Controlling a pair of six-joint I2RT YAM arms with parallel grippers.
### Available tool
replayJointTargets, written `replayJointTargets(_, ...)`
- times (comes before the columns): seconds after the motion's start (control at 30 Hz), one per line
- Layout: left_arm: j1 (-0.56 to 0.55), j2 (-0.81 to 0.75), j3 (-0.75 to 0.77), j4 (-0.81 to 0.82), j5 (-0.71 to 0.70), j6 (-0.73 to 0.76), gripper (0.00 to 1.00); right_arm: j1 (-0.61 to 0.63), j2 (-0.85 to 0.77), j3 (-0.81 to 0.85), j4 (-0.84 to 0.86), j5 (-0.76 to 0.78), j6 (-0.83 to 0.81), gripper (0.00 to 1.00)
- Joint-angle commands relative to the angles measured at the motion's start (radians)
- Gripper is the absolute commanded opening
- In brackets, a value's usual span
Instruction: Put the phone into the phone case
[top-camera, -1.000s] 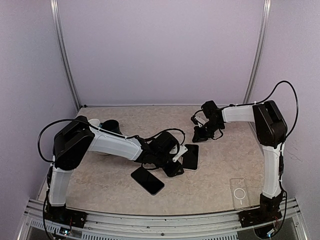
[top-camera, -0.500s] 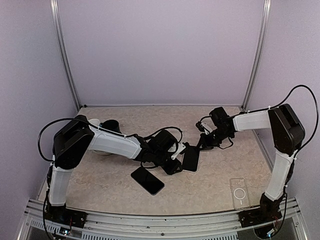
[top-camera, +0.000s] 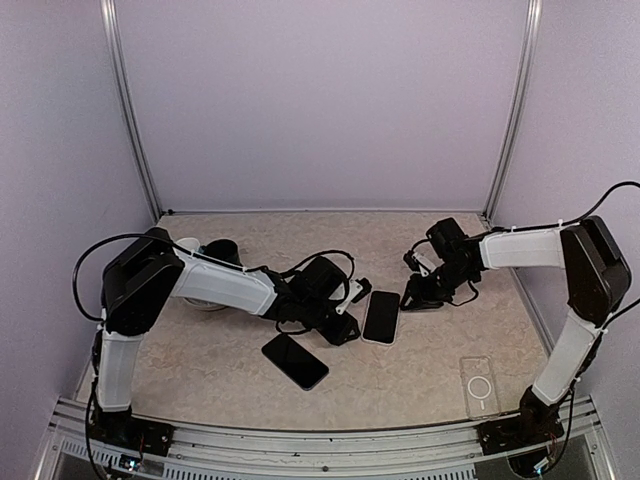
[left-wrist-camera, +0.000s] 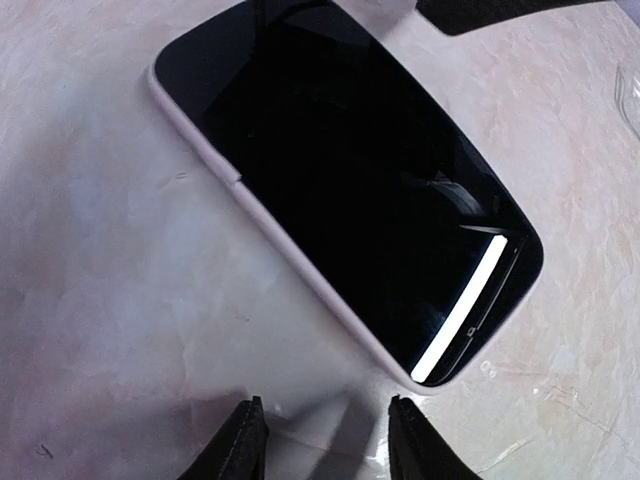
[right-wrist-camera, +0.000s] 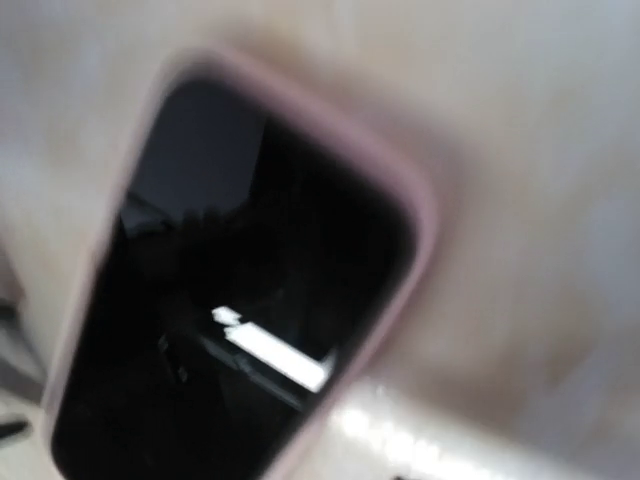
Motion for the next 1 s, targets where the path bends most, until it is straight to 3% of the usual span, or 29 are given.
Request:
replayJointTargets(0.0,0.079,-0.042,-0.009,0.049,0.059,-0.158,0.45,-0.044,0.044,0.07,0.043,0.036,0.014,0.39)
replayJointTargets(0.1,0.111,-0.019,0.025,0.053,0.057,-0.259,0.49,-0.048,0.116,0.126,0.042,0.035,-0.014,0.41)
replayJointTargets(0.43,0.071,0.066,0.138,0.017,0.016,-0.239,0.5,-0.028,0.183,0.149,0.041,-0.012,-0.037,0.23)
replayJointTargets(0.67,0.064,0.141,0.258,-0.076,-0.038,-0.229,0.49,0.005,0.254,0.153,-0.033,0.117,-0.042,0.01)
replayJointTargets(0.97,0.003,0.207,0.387,-0.164,-0.134,-0.112,0.49,0.088,0.316,0.134,-0.06,0.225,-0.041,0.0)
